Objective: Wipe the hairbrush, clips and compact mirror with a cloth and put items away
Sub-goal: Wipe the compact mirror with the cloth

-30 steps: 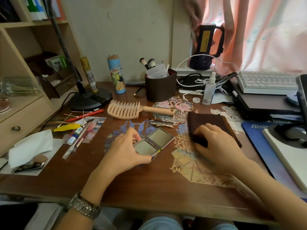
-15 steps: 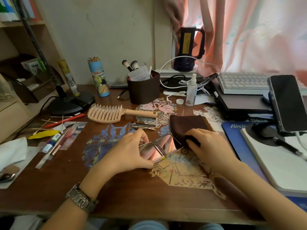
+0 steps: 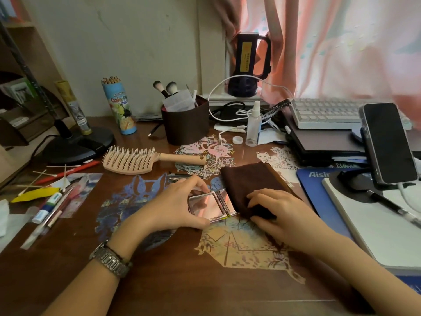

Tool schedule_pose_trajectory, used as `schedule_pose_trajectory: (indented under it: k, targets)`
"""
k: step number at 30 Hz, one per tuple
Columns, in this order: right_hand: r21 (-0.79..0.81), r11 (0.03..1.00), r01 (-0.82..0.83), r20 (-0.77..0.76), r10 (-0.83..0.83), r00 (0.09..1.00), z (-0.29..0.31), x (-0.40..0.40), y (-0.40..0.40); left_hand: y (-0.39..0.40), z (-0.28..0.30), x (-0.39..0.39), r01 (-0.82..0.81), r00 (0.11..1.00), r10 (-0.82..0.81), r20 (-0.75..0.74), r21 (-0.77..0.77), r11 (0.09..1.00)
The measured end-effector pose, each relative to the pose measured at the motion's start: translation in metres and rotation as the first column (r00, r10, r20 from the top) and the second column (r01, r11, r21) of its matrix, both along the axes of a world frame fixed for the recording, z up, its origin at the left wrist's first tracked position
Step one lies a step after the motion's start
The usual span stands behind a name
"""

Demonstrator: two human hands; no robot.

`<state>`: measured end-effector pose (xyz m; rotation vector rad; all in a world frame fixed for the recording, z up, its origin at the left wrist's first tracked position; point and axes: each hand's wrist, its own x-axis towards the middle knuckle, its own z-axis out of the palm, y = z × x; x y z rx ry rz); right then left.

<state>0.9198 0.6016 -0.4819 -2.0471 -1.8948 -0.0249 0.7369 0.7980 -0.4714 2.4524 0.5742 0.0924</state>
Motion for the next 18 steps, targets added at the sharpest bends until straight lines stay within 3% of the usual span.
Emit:
schedule_pose_trajectory:
  k: [4,9,18]
  targets:
    - [-0.120,0.992,-0.049,-0.066,0.041,0.997,0.002,0.006,0.002,0.004,-0.005,-0.009,0.021,1.000,-0.020,0.020,-0.014,1.000]
    - [-0.144,0.987,-0.075,-0.175,0.049,0.983,0.003,0.014,0.007,0.007,-0.007,-0.017,0.004,0.999,-0.005,0.048,0.009,1.000]
    - [-0.084,0.994,-0.072,-0.045,0.069,0.997,-0.010,0.013,0.000,0.006,-0.010,-0.016,-0.023,0.990,0.023,0.140,0.000,1.000]
